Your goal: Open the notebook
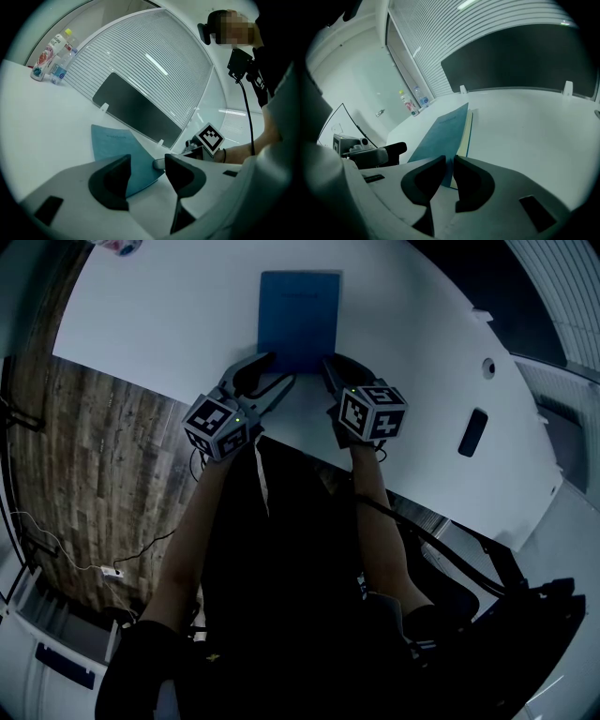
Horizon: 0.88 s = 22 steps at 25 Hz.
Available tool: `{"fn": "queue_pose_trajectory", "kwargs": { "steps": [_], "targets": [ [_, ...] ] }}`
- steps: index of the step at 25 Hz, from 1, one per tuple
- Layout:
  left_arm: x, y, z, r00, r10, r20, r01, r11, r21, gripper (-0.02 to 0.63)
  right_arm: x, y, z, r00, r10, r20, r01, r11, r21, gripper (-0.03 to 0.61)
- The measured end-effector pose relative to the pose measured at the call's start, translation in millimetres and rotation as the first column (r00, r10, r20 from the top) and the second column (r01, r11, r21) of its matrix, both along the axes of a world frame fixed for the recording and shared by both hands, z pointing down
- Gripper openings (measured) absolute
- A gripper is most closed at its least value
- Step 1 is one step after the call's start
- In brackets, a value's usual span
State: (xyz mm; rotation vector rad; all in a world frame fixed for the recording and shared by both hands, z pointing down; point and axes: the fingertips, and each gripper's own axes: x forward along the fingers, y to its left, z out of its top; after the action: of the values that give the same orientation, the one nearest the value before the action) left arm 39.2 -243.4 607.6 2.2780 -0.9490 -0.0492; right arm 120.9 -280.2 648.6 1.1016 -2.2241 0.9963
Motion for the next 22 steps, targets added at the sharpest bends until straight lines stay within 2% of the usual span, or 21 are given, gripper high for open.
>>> {"fn": "queue_pose_trajectory", "kwargs": {
  "steps": [9, 13, 22],
  "targets": [
    [-13.0, -2.3, -12.1, 1.0, -0.018, 0.002, 0.018, 1.0, 0.021, 0.209, -1.0, -5.1, -22.9, 1.0, -0.006, -0.025, 0.009, 0.997, 0.083, 0.026],
    [-17.4, 0.6, -19.5, 1.0, -0.016, -0.003, 0.016, 1.0, 0.027, 0.207, -7.5, -5.5, -38.3, 0.997, -0.028, -0.069, 0.038, 0.989, 0.141, 0.02],
    [-23.5, 4.9, -36.1, 1.0, -0.006, -0.014, 0.007, 0.999, 0.047, 0.209, -25.2, -1.9, -65.0, 0.998, -0.048, -0.043, 0.056, 0.98, 0.193, 0.014]
  ]
}}
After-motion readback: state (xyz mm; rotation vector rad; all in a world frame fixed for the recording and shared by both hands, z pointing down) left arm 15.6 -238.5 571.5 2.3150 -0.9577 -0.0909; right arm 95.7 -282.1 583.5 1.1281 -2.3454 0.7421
